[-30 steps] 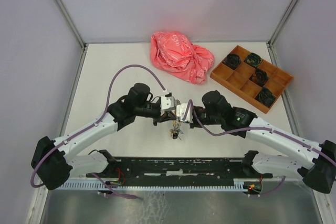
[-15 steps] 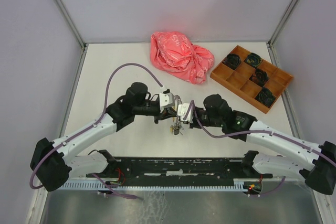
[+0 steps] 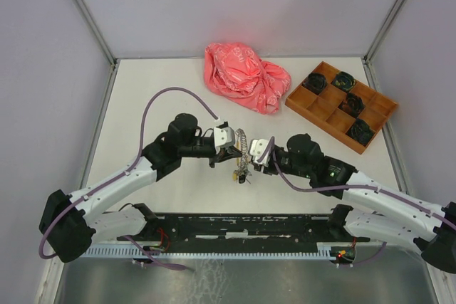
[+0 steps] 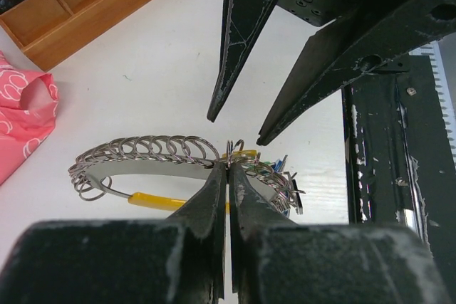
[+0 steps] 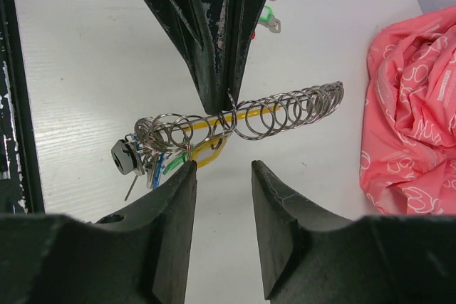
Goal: Put the keys on the keyring
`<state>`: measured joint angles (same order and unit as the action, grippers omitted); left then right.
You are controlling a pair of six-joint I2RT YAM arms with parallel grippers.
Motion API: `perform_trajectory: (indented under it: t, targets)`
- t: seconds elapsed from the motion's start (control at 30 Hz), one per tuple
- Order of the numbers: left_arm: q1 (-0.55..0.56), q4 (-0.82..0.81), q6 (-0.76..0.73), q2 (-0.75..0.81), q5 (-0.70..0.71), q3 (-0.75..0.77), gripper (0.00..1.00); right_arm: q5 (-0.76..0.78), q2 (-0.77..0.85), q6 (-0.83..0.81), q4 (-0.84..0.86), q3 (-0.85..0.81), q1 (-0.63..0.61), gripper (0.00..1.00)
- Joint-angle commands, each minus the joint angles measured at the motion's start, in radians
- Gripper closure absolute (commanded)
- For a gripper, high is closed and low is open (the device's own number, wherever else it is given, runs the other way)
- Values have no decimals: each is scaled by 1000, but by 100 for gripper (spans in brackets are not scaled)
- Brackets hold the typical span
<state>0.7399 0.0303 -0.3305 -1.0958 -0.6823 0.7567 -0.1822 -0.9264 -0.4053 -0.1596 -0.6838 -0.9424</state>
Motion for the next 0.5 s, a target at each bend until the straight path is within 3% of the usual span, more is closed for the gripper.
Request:
perform_trajectory:
  t: [0.0,0.47]
  targets:
    - [-2,-92,35,31,-8,6,97,-6,31,25,101,7,-5,56]
    - [-2,-105,37,33,-17,0,97,-33,-2,63,148,9,-5,65]
